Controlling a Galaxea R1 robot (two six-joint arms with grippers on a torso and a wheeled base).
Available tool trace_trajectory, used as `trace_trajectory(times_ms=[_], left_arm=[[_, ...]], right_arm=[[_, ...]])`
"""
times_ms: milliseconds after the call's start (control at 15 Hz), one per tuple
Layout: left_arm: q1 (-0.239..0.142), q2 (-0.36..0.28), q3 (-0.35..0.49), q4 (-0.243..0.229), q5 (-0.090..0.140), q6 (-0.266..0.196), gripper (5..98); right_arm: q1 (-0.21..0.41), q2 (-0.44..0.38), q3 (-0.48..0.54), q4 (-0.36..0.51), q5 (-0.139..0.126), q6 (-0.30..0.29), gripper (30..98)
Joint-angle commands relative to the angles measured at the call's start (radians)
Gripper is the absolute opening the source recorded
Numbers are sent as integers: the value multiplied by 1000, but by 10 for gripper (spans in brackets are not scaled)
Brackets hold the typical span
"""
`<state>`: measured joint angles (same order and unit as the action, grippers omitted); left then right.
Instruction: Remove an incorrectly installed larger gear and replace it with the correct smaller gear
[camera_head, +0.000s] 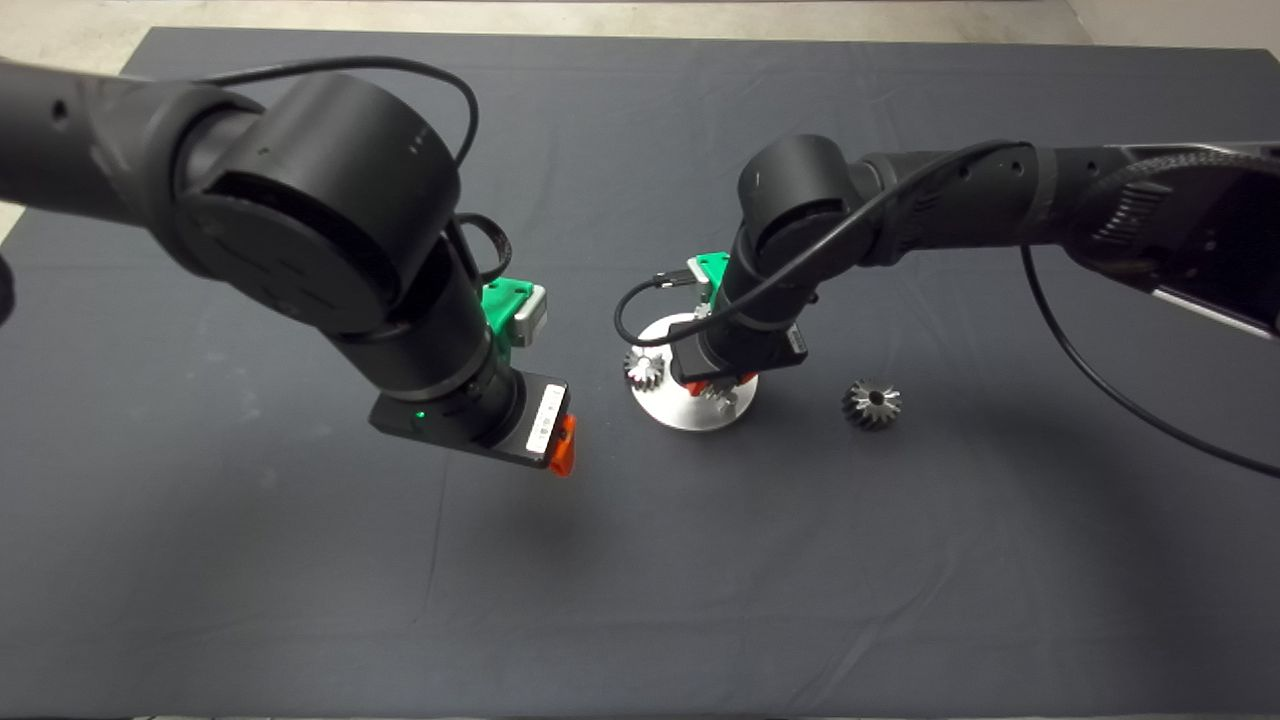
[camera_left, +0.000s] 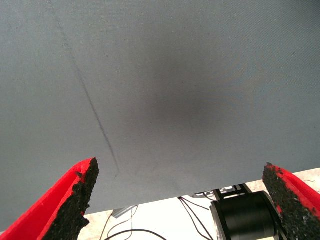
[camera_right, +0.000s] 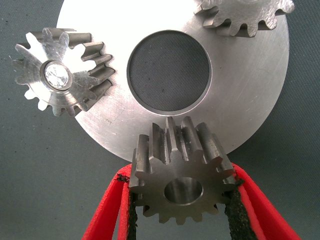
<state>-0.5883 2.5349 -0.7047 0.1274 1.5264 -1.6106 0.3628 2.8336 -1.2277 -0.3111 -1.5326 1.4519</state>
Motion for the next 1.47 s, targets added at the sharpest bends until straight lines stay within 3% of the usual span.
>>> trace_trajectory(times_ms=[0,1400], left_arm=[[-21,2,4,4,69,5,839],[-21,2,12,4,69,3,839]], right_arm=[[27,-18,25,-26,-95,7,359],[4,-93,113,-26,-95,28,359]])
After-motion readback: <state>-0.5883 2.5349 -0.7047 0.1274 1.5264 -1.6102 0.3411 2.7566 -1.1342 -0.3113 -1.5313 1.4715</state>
